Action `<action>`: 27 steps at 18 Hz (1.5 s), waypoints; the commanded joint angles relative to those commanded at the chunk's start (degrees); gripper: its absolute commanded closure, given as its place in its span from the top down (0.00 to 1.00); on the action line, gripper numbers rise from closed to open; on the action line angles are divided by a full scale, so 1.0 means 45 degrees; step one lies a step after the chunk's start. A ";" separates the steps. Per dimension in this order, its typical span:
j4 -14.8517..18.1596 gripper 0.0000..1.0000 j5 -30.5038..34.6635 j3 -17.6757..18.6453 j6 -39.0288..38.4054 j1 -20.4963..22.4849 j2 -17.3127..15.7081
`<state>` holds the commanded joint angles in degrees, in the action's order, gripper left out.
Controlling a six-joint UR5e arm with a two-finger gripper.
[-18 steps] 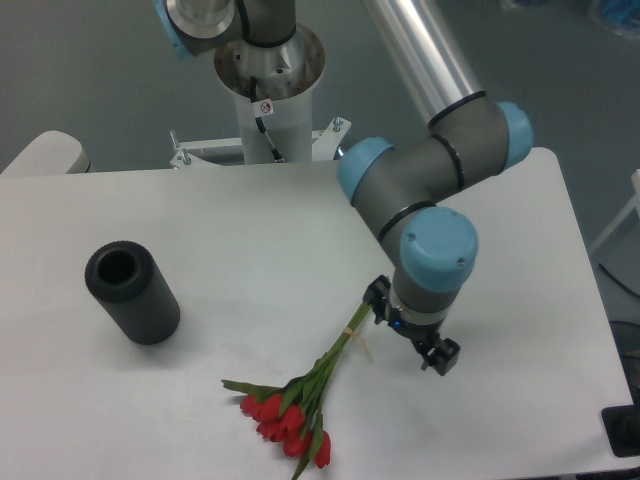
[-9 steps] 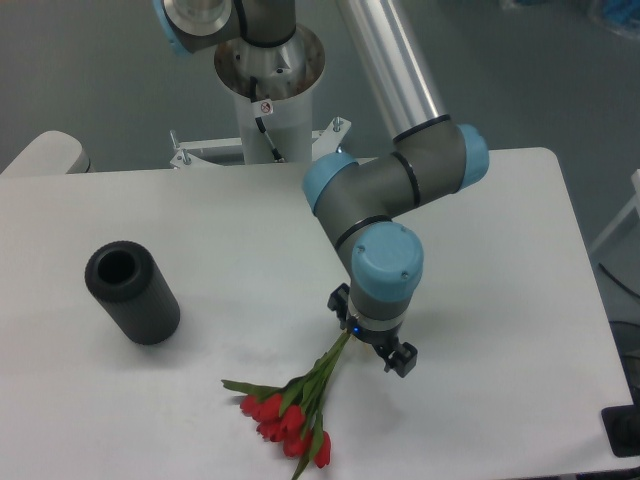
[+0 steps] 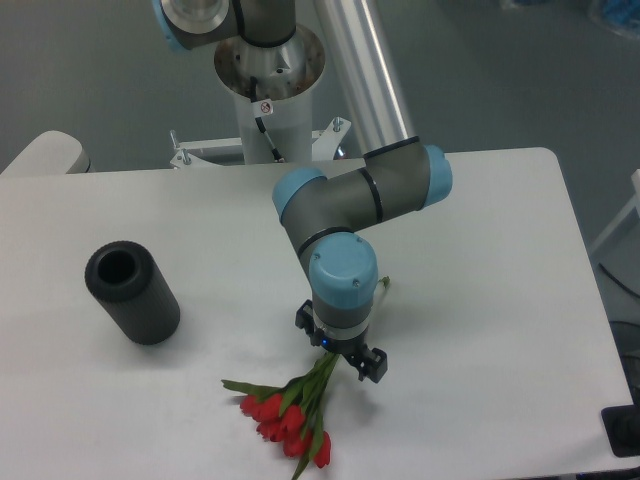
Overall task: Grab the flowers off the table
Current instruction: 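Move the gripper down and over to the green tulip stems, then close the gripper around the tulip stems, then lift the gripped red tulips up off the table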
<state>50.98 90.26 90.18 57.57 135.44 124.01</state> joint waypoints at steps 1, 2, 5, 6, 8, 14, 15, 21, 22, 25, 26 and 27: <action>-0.0020 1.00 0.0000 0.0000 -0.0253 -0.0078 0.0039; -0.0020 0.98 0.0000 -0.0058 -0.0468 -0.0117 0.0078; -0.0020 0.60 0.0020 -0.0098 -0.0782 -0.0137 0.0196; -0.0020 0.51 0.0020 -0.0117 -0.0841 -0.0137 0.0196; 0.0000 0.39 0.0117 -0.0137 -0.0841 -0.0137 0.0196; 0.0000 0.26 0.0117 -0.0312 -0.1445 -0.0157 0.0215; 0.0000 0.25 0.0117 -0.0429 -0.1447 -0.0157 0.0215; 0.0234 0.24 0.0156 -0.1053 -0.0882 -0.0059 -0.0038; 0.0234 0.24 0.0156 -0.1094 -0.0687 -0.0001 -0.0077; 0.0292 0.22 0.0176 -0.1502 0.0249 0.0213 -0.0117; 0.0525 0.20 0.0176 -0.1717 0.0446 0.0311 -0.0117; 0.0836 0.18 0.0176 -0.1951 0.0583 0.0351 -0.0097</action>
<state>54.74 91.05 81.40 60.20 137.02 123.57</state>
